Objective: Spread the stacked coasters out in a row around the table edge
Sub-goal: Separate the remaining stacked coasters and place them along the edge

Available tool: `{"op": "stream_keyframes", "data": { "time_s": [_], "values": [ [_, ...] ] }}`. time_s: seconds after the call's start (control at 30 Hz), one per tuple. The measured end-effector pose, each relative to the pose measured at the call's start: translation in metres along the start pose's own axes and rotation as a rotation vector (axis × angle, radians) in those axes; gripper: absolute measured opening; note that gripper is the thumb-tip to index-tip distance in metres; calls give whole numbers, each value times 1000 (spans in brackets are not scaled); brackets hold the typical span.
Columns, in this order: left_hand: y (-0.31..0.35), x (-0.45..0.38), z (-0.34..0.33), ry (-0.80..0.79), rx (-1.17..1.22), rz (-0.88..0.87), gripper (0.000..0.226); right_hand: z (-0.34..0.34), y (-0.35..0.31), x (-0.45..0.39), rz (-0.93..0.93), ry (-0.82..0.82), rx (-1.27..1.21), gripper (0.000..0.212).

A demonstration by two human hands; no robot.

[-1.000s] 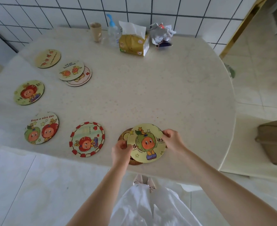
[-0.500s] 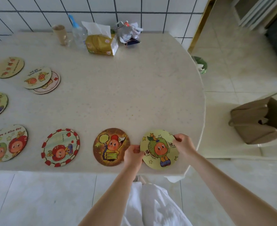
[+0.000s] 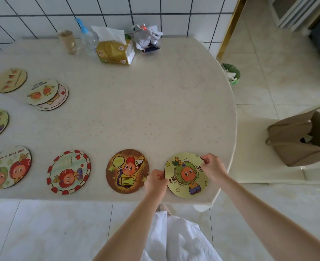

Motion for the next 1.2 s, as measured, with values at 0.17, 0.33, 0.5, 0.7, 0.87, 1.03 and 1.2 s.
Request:
{"op": "stream_keyframes", "data": {
  "time_s": [0.17, 0.33, 0.5, 0.7, 0.87, 1.03, 1.2],
  "values": [
    [2, -11, 28, 21, -30, -46, 21, 9, -26, -10, 51, 58, 80, 30],
    [15, -28, 81, 68, 156, -34, 19, -8, -89, -37, 138, 3, 61, 24],
    [24, -60, 145, 105, 307, -34, 20, -48, -170, -61, 240, -94, 92, 21],
    [25, -121, 258, 212, 413, -7, 20, -116, -281, -96, 323, -155, 160, 25],
    [21, -184, 364, 266, 488, 44, 22, -179, -367, -132, 319, -186, 152, 25],
    [36, -247, 470, 335, 485, 70, 26, -239, -448, -176, 255, -191, 63, 20],
    [65, -304, 546, 426, 393, 45, 28, -291, -518, -214, 215, -205, -55, 13]
  ]
}}
Point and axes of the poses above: each hand's wrist, its own x-axis away from the middle knuckle, its own z-axis out of the back of the hand, y = z × x, the point moved 7 cm from there along -x, towards the middle knuckle, and after that the axes turned 10 degrees about z, right-handed, at the moved point
